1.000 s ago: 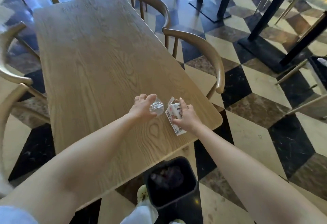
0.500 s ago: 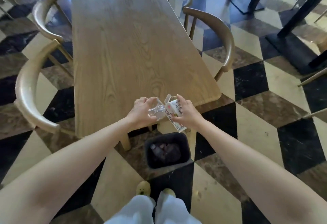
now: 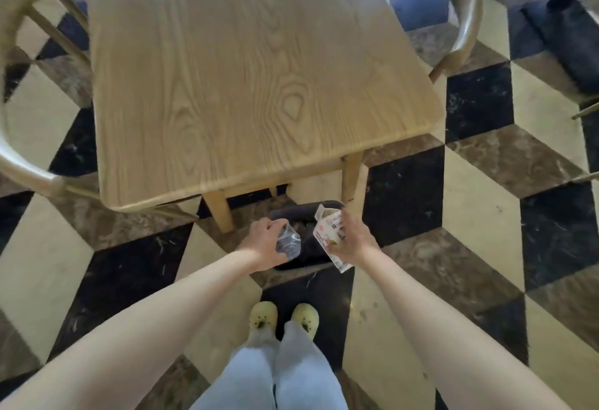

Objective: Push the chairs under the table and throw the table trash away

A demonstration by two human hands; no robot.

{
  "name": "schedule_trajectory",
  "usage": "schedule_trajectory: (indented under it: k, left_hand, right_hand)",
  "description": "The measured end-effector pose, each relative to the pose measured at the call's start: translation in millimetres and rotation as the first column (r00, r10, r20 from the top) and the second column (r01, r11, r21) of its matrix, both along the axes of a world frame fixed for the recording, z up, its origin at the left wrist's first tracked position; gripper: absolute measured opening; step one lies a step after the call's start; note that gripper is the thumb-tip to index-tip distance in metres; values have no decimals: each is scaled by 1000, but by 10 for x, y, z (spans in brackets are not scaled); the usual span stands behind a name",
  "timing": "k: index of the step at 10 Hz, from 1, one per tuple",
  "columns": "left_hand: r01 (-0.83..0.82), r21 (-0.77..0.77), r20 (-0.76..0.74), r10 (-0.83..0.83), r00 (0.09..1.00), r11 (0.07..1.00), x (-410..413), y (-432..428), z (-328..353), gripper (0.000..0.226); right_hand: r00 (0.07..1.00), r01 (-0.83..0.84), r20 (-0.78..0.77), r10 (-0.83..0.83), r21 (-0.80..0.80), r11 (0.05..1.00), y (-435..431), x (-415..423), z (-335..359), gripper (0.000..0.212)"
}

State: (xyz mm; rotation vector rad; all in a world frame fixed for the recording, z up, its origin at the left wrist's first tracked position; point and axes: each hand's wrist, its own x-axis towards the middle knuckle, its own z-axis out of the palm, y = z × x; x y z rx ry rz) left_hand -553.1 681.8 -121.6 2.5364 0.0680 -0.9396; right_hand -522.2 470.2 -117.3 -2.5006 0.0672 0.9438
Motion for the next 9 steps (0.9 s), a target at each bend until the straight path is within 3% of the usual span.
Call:
schedule_trajectory:
  k: [1,3,5,7,9]
  left_hand:
    - [-34,-4,-34,34,999,999,33,-96,-514,73]
    - [-99,10,-89,100,991,995,118,-180,-1492,75]
    - [-121,-22,-146,116,982,992,243,-82,-2066,78]
    - [6,38,-217,2,976,999,302,-47,-2015,59]
    - [175,46,-278,-156,948,983,370,-148,-1136,43]
  right_hand:
    - [999,-5,44,6,-32,999,98,9,-506,81]
    - [999,-37,21,39,-120,992,188,131,-1507,92]
    - [996,-92,-1,93,-156,983,232,246,-2198,83]
    - [957,-224,-221,186,-162,961,257,252,-2193,76]
    - [867,-346,-416,276,-104,932,279,317,-1351,70]
